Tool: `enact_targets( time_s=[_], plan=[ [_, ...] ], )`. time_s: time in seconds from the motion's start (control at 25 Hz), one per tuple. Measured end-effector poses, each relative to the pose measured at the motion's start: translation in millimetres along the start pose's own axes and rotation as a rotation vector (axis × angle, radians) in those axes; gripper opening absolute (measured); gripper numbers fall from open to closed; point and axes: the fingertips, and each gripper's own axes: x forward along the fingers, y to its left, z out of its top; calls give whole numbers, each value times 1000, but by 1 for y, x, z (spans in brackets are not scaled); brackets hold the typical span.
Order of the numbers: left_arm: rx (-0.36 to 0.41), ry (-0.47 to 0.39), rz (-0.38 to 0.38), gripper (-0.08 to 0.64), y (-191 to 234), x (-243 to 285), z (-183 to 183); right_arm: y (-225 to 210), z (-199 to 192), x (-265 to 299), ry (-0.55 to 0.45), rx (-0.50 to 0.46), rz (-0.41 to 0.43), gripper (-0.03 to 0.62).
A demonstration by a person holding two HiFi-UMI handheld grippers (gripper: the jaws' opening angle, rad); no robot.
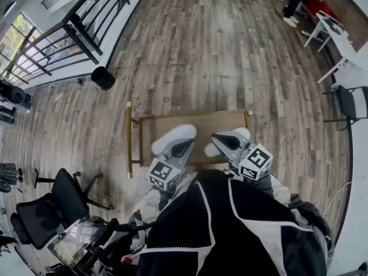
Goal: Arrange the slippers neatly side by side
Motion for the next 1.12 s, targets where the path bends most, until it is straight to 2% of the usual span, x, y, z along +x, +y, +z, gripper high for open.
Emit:
enact_targets(
  time_s=[0.12, 0.2, 0.28, 0.4, 0.44, 0.48, 0.56, 0.76, 1.12],
  plan=[
    [59, 138, 87, 20, 36, 3, -43, 1, 8, -4, -30, 8, 32, 5],
    [69, 229, 153, 20, 62, 4, -71, 6, 11, -6, -42, 10, 61, 5],
    [42, 322, 194, 20, 84, 4, -103, 8, 10, -7, -32, 6, 73, 5],
    [-6, 470, 212, 26, 104, 8, -157, 7, 1, -12, 3, 11, 53, 5],
    [-13, 514, 216, 102, 109, 10, -171, 6, -1, -14, 10, 15, 46, 5],
    [-11, 555, 220, 108, 113, 11, -182, 6, -2, -15, 12, 17, 42, 5],
    [13, 626, 216, 123, 120, 11, -198, 7, -3, -17, 13, 17, 34, 5],
    [142, 779, 164, 158, 133, 16, -224, 6, -5, -24, 21, 15, -1, 5],
    [148, 879, 100, 249, 135, 34, -244, 5, -6, -42, 25, 22, -56, 5]
  ],
)
